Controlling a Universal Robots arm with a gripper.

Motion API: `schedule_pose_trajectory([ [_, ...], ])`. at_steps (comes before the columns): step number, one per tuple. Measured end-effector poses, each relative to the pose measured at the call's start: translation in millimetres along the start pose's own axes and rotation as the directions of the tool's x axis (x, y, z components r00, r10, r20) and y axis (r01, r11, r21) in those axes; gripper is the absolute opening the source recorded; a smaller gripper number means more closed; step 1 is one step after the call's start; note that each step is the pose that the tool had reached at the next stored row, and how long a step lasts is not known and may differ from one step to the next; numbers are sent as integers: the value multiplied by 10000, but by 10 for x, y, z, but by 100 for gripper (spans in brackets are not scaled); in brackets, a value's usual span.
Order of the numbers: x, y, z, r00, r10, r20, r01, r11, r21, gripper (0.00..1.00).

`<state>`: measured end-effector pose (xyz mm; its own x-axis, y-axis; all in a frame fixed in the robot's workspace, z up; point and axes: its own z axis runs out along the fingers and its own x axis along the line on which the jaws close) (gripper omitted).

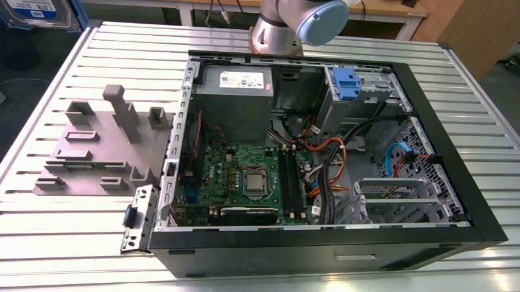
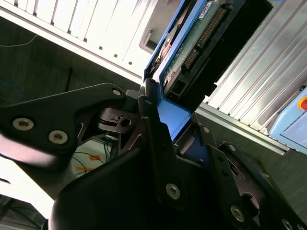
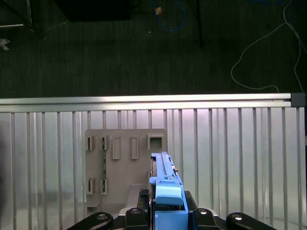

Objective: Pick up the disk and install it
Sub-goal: 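Pick up the disk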

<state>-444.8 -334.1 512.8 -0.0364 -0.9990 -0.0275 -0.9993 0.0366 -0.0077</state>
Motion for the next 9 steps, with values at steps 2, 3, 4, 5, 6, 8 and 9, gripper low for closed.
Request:
schedule_pose_trajectory([
  [2, 18, -1, 0, 10000, -1, 0, 1, 10000, 1, 36],
  [3, 26, -1, 0, 10000, 0, 0, 0, 10000, 1, 36],
  [4, 32, -1, -1, 10000, 0, 0, 0, 10000, 0, 36],
  [5, 35, -1, -1, 10000, 0, 0, 0, 10000, 0, 36],
  [6, 35, -1, -1, 10000, 1, 0, -1, 10000, 1, 36],
  [8, 36, -2, -1, 10000, 1, 0, -1, 10000, 0, 36],
  [9, 37, -3, -1, 10000, 0, 0, 0, 10000, 1, 36],
])
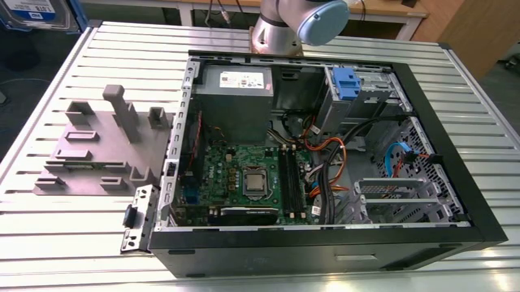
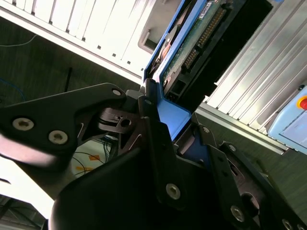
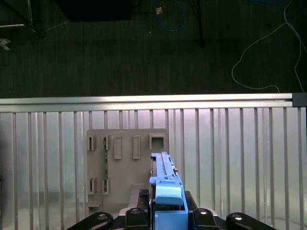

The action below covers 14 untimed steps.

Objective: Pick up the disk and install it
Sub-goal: 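Pick up the disk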

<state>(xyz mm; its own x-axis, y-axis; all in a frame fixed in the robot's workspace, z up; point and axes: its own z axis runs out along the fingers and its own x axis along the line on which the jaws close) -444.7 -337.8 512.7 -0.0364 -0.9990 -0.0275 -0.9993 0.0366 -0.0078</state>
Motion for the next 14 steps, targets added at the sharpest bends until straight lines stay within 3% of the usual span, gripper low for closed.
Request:
schedule_pose_trajectory([
  [5, -2, -43, 0, 10000, 0, 0, 0, 10000, -1, 36],
  [14, -8, -202, 2, 10000, 0, 0, 0, 10000, 0, 36],
])
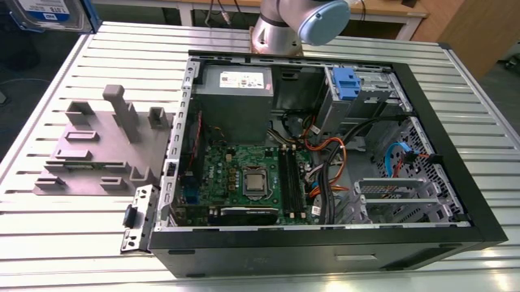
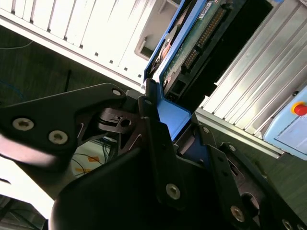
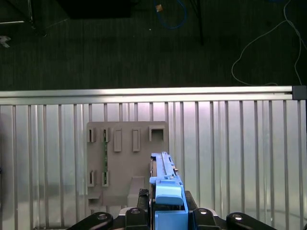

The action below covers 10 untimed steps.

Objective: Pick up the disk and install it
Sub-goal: 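Pick up the disk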

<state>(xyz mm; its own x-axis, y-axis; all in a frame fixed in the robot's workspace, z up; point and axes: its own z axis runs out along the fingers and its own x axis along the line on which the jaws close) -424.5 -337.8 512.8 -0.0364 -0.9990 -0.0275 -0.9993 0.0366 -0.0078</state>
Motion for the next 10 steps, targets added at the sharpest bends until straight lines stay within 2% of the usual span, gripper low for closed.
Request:
schedule_pose_trajectory([
  [5, -2, -68, 1, 10000, 0, 1, 0, 10000, 1, 36],
  [8, 3, -75, 1, 10000, 0, -1, 0, 10000, -1, 36],
  [10, 31, -77, 0, 10000, 0, 0, 0, 10000, -1, 36],
])
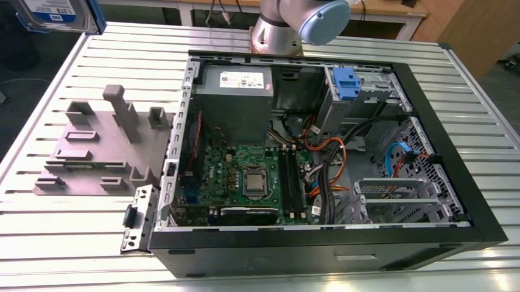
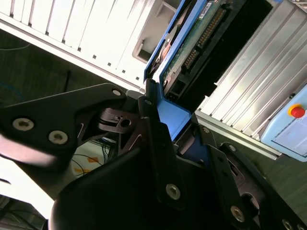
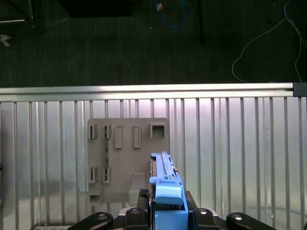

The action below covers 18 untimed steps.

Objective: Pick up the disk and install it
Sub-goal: 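Pick up the disk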

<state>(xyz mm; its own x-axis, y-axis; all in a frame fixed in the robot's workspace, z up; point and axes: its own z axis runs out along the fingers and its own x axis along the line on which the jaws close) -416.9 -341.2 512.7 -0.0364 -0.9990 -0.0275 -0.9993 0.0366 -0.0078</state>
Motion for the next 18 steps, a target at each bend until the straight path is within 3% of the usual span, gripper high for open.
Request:
schedule_pose_trajectory([
  [6, 102, -4, -1, 10000, -1, -1, 1, 10000, 0, 36],
  [18, 105, -59, 0, 10000, 0, -1, 0, 10000, 1, 36],
])
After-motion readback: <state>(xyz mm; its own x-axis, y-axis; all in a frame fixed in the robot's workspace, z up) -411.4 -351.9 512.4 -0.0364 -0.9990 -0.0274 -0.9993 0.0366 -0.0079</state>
